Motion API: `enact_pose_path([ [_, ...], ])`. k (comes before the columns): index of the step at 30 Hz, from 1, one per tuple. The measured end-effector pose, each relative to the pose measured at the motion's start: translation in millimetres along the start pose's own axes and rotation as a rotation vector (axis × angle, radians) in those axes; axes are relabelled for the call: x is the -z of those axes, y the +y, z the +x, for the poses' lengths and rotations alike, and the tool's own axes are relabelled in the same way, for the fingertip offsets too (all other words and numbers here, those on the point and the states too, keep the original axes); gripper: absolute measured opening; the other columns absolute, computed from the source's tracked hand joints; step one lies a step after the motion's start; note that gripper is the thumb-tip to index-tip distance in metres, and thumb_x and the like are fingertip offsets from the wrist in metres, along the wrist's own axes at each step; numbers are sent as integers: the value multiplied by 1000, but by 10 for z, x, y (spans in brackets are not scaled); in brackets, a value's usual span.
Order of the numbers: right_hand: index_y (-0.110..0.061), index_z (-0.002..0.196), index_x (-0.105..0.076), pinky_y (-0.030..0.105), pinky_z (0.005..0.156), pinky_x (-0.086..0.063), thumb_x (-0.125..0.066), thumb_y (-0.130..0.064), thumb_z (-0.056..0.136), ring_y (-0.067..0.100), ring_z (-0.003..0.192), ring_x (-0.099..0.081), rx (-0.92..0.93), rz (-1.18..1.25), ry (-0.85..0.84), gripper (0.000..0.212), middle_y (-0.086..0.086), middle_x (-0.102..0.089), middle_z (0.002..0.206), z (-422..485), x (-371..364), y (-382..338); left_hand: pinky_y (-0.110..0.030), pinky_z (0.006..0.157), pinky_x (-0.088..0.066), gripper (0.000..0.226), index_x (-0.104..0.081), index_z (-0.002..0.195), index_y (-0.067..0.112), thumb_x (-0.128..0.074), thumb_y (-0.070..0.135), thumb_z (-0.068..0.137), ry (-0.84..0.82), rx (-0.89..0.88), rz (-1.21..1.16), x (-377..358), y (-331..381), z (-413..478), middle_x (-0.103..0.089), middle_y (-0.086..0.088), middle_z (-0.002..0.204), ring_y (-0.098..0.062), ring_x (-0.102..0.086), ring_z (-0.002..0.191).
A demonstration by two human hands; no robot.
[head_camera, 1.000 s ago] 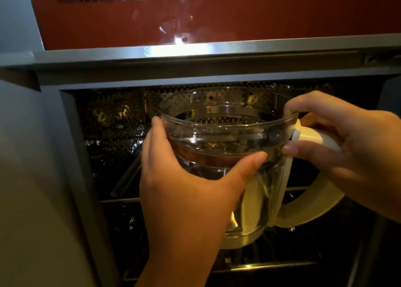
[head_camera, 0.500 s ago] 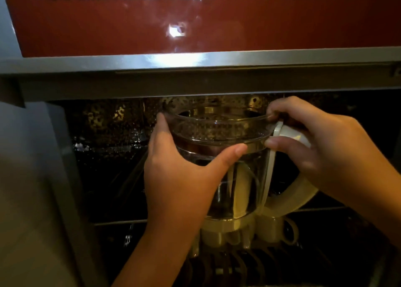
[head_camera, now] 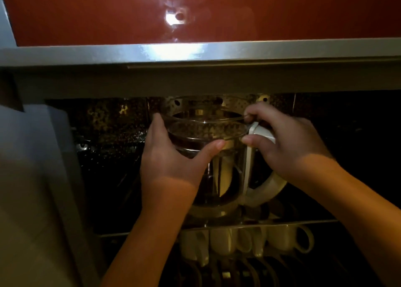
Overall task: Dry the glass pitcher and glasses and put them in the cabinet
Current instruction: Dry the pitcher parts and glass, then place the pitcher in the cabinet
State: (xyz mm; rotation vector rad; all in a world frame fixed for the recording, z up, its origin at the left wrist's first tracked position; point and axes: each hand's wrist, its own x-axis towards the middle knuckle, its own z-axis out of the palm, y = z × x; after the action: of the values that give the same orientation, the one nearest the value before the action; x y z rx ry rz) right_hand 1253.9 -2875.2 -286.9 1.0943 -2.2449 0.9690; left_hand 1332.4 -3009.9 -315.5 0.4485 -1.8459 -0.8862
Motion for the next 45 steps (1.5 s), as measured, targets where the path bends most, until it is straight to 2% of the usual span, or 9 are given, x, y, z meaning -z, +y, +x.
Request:
enact_pose_path([
  [3,-33,113,-50,21,70,-33,-59,-21,87,3,92,-41,4,11,2,30,-15,-50,102,38,-134,1,-27,103,-27,109,-17,147,20,-77,45,60,10,-1,8,-30,-106,27,-27,1,151,-15,-25,137],
  [8,-29,119,-51,20,72,-35,-59,-23,88,5,96,-45,25,19,62,32,-5,-58,114,151,-376,-18,-7,88,-10,102,-7,147,19,-71,41,72,-31,-39,110,-76,-191,94,-10,3,155,-10,-13,139],
  [13,-24,129,-47,16,65,-33,-56,-27,90,9,96,-47,-32,-40,70,40,2,-57,118,322,-602,-88,-28,110,-5,105,9,146,18,-62,51,76,-90,-137,334,-37,-287,89,8,1,156,-11,9,141],
  [17,-21,125,-51,20,64,-32,-54,-30,91,8,87,-45,-86,-82,66,35,3,-59,113,451,-710,-134,-32,104,14,93,8,146,16,-49,54,84,-131,-251,529,5,-357,105,8,-4,155,-16,17,140],
  [21,-26,126,-48,23,65,-33,-53,-30,92,18,93,-52,-93,-111,43,35,4,-58,109,537,-759,-163,-35,103,15,83,5,147,16,-41,54,89,-182,-289,639,31,-414,138,9,-6,155,-19,17,140],
  [26,-15,106,-58,25,55,-28,-55,-34,91,16,77,-45,-154,-137,73,25,-5,-42,70,626,-829,-140,-42,111,9,77,5,147,18,-36,52,91,-233,-288,712,-27,-520,187,20,-6,153,-18,19,140],
  [31,-13,107,-59,28,65,-34,-56,-35,90,21,87,-52,-145,-123,89,28,7,-57,98,718,-905,-81,-44,112,5,76,4,147,17,-37,49,92,-245,-302,703,-113,-649,185,26,-7,152,-19,16,141],
  [38,-9,107,-58,27,65,-32,-54,-35,91,19,81,-47,-140,-96,57,30,6,-54,94,831,-980,17,-47,112,4,73,3,147,18,-35,49,93,-262,-316,738,-228,-747,242,20,-4,153,-17,15,141],
  [45,-14,117,-55,28,71,-36,-52,-34,92,26,104,-54,-168,-90,29,32,10,-58,116,936,-1094,58,-46,112,4,69,0,147,19,-33,48,94,-250,-274,744,-241,-769,252,16,-4,155,-18,14,141],
])
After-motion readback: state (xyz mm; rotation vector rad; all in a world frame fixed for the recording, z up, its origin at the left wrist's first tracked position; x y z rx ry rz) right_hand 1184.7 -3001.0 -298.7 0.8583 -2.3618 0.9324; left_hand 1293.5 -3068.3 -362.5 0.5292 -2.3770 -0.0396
